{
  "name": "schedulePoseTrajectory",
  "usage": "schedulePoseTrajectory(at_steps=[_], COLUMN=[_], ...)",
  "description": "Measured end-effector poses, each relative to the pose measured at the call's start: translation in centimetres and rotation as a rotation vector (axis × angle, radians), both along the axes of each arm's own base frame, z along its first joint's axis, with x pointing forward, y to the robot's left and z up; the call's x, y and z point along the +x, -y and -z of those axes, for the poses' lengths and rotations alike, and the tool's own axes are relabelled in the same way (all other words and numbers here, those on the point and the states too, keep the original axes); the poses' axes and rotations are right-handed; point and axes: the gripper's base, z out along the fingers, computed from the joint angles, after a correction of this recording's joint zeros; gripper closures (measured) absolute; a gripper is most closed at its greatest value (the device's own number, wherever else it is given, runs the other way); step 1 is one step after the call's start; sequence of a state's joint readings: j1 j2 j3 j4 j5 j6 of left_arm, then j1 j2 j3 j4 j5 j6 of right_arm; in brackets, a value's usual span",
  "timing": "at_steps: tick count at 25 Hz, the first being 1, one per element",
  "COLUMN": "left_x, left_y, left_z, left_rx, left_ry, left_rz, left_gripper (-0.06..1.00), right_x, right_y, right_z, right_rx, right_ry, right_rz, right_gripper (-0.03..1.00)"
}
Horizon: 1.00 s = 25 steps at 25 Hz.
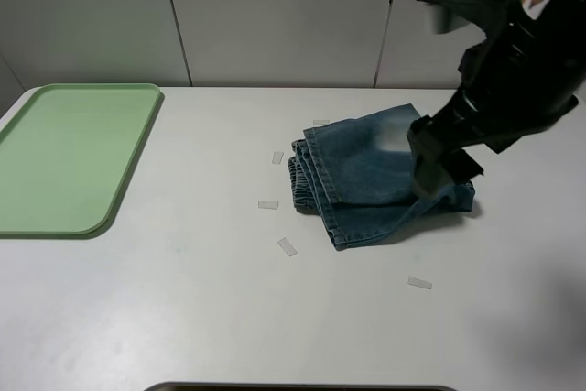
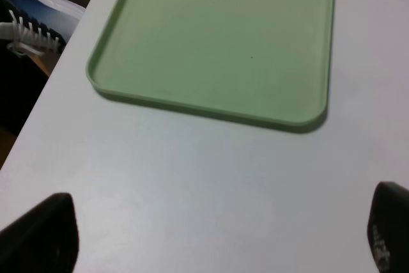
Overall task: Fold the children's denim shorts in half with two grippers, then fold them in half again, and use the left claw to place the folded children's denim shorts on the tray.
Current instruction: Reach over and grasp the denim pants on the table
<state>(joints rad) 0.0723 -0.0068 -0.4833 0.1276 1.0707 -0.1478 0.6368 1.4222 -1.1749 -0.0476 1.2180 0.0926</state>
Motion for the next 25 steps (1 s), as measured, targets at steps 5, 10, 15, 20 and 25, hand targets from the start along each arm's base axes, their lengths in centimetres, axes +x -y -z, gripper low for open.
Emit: schedulePoseTrajectory(at_steps=[5, 10, 15, 20, 25], left_x=[0.0, 0.0, 0.0, 0.0, 0.0], left_y=[0.0, 0.0, 0.0, 0.0, 0.0], left_z=[0.0, 0.0, 0.0, 0.0, 0.0], left_rx=[0.000, 0.000, 0.000, 0.000, 0.000], left_ry=[0.000, 0.000, 0.000, 0.000, 0.000], left_rz=[0.000, 0.000, 0.000, 0.000, 0.000], left_gripper=[0.06, 0.06, 0.06, 0.06, 0.06], right_x=[-3.0, -6.1, -8.2, -11.0, -13.7], right_y=[2.2, 4.5, 6.0, 8.0, 10.7], right_z=[0.0, -0.7, -1.4, -2.1, -2.2], right_rx=[0.010, 0.051, 0.093, 0.153, 0.214], right_ry=[0.006, 0.057, 0.111, 0.186, 0.283], right_rz=[0.001, 0.001, 0.004, 0.003, 0.070], right_gripper=[0.27, 0.27, 0.27, 0.27, 0.27])
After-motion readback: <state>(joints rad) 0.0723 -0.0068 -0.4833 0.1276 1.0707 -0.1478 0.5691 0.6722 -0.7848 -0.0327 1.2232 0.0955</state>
